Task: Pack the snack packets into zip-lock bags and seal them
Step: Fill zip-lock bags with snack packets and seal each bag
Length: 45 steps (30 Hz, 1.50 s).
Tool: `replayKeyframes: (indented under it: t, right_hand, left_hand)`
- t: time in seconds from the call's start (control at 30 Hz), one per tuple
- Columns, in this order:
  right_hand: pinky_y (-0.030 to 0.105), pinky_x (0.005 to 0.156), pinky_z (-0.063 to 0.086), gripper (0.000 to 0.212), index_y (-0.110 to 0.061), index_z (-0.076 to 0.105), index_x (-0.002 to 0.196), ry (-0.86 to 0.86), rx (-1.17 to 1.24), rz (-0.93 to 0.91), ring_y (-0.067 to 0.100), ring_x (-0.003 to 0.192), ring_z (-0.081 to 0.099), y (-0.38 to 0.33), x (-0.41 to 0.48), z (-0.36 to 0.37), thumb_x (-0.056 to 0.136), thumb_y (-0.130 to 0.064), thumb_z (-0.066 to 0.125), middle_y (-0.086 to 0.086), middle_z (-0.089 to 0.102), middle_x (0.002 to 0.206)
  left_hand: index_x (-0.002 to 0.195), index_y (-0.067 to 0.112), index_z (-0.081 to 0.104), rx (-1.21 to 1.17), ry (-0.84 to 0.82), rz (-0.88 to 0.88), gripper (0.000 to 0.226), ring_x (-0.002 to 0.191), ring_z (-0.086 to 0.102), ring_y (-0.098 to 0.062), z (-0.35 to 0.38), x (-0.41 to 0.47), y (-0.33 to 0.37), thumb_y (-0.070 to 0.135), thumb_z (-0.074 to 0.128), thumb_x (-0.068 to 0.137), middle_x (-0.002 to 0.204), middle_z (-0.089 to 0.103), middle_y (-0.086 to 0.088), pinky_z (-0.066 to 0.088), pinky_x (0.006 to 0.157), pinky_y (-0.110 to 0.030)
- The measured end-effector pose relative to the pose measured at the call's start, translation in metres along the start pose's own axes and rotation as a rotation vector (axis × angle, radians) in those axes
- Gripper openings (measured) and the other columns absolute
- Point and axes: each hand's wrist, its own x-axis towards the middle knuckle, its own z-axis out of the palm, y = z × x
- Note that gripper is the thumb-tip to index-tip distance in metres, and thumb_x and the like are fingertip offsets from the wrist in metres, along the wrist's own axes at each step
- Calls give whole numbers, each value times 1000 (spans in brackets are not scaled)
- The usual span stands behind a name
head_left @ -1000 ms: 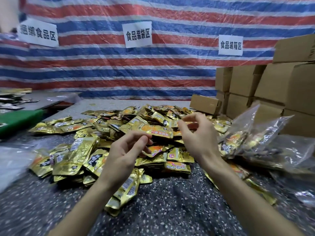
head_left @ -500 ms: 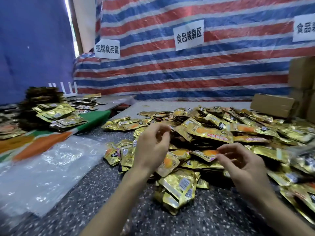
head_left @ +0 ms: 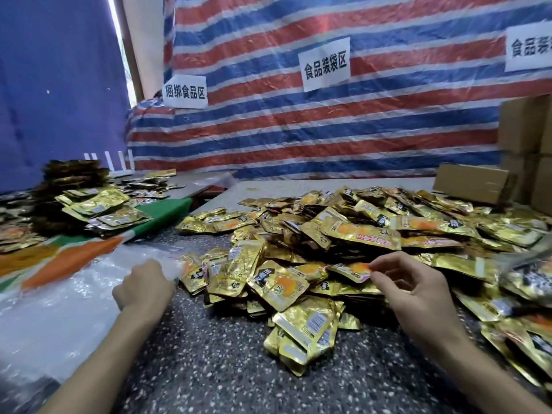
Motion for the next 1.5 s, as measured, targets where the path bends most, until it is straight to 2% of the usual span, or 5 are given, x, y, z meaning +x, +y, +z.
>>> replayKeyframes:
  t: [0.4, 0.73, 0.8, 1.1, 1.5]
  right_hand:
    - [28, 72, 49, 27, -39, 68, 85, 17, 9, 15, 7, 82, 64, -3, 0, -1, 89, -12, 72, -15, 69, 87]
    - [34, 73, 53, 20, -32, 69, 83, 59, 10, 32, 8, 81, 64, -9, -1, -2, 89, -14, 72, -13, 70, 86]
    - [31, 73, 52, 14, -30, 69, 87, 57, 47, 30, 7, 80, 65, -11, -1, -2, 90, -17, 71, -11, 71, 87]
    - [34, 58, 54, 48, -16, 73, 75, -137, 472, 228, 29, 68, 66, -26, 3, -14, 77, -63, 65, 11, 71, 77]
    - [27, 53, 47, 15, -1, 66, 77, -348, 353, 139, 22, 57, 56, -33, -4, -10, 77, -15, 70, 10, 63, 65]
  left_hand:
    - [81, 13, 60, -267, 185, -42, 18, 78, 55, -39, -36, 9, 2, 12, 48, 94, 86, 61, -20, 45, 82, -51]
    - [95, 12, 65, -625, 456, 463, 7, 63, 60, -15, -83, -56, 69, 19, 68, 92, 83, 67, -3, 46, 51, -25]
    - [94, 16, 63, -789, 396, 639, 3, 67, 56, 7, -88, -84, 90, 14, 64, 93, 85, 64, 6, 43, 49, -10]
    - [93, 10, 65, -1216, -317, 1114, 5, 86, 66, -8, -30, -192, 166, 9, 69, 90, 96, 69, 10, 52, 66, -20]
    - [71, 3, 71, -1497, -964, 509, 57, 63, 61, -26, -20, -178, 153, 60, 73, 74, 73, 69, -18, 47, 53, -27]
